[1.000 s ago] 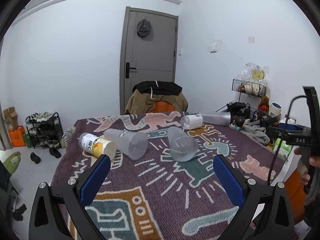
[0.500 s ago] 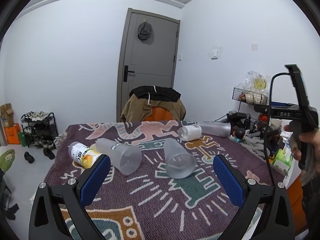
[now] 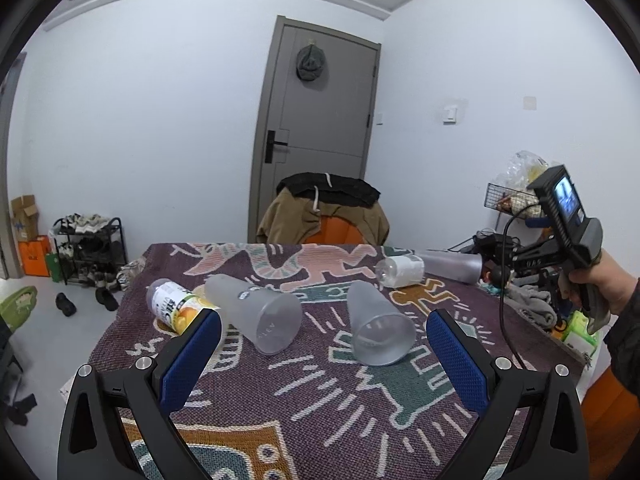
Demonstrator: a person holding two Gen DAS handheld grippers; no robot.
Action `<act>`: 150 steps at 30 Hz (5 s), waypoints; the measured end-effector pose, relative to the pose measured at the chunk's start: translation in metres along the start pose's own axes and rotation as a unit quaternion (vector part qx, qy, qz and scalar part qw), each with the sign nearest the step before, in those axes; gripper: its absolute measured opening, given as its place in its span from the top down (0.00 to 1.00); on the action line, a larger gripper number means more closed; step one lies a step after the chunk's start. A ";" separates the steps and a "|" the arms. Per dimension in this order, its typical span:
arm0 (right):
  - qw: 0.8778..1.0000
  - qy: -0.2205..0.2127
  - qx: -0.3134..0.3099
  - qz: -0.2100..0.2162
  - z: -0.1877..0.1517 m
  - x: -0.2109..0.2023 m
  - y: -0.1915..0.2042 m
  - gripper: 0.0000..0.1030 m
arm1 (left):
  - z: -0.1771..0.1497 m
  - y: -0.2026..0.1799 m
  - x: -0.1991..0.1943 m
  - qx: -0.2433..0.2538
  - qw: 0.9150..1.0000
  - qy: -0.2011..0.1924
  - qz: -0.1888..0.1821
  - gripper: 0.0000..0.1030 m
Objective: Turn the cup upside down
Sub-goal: 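Reach the right gripper to the frosted cup lying on its side and grasp it, then lift the frosted cup with the right gripper and rotate it, then bring the held cup down toward the left gripper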
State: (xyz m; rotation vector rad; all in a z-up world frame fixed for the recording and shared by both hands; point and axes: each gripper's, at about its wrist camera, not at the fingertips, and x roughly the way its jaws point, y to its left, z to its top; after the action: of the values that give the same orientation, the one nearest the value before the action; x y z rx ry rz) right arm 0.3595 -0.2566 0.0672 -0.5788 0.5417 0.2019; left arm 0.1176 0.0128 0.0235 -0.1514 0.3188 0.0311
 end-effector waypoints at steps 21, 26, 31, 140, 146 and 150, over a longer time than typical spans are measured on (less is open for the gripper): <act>0.959 0.088 -0.269 -0.034 0.008 0.153 0.022 0.01 | -0.031 0.062 -0.001 -0.067 0.994 0.026 0.082 0.00; 0.949 0.125 -0.288 -0.022 0.007 0.185 0.014 0.01 | -0.036 0.075 -0.004 -0.077 0.991 0.034 0.103 0.00; 0.941 0.155 -0.299 -0.020 0.010 0.215 0.003 0.01 | -0.042 0.084 -0.004 -0.084 0.989 0.038 0.115 0.00; 0.941 0.052 -0.070 0.326 -0.063 -0.096 0.253 0.28 | -0.068 0.119 -0.009 -0.169 0.978 0.120 0.014 0.00; 0.931 0.084 0.006 0.355 -0.064 -0.084 0.232 0.16 | -0.058 0.103 0.007 -0.158 0.976 0.149 0.006 0.00; 0.920 0.076 0.064 0.380 -0.064 -0.101 0.211 0.09 | -0.051 0.091 0.015 -0.150 0.976 0.159 -0.003 0.00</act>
State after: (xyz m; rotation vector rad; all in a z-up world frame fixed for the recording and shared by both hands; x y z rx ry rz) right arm 0.1776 -0.1222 -0.0215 -0.2310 0.9099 0.8583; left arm 0.1105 0.0950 -0.0425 -0.4596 0.6345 0.0497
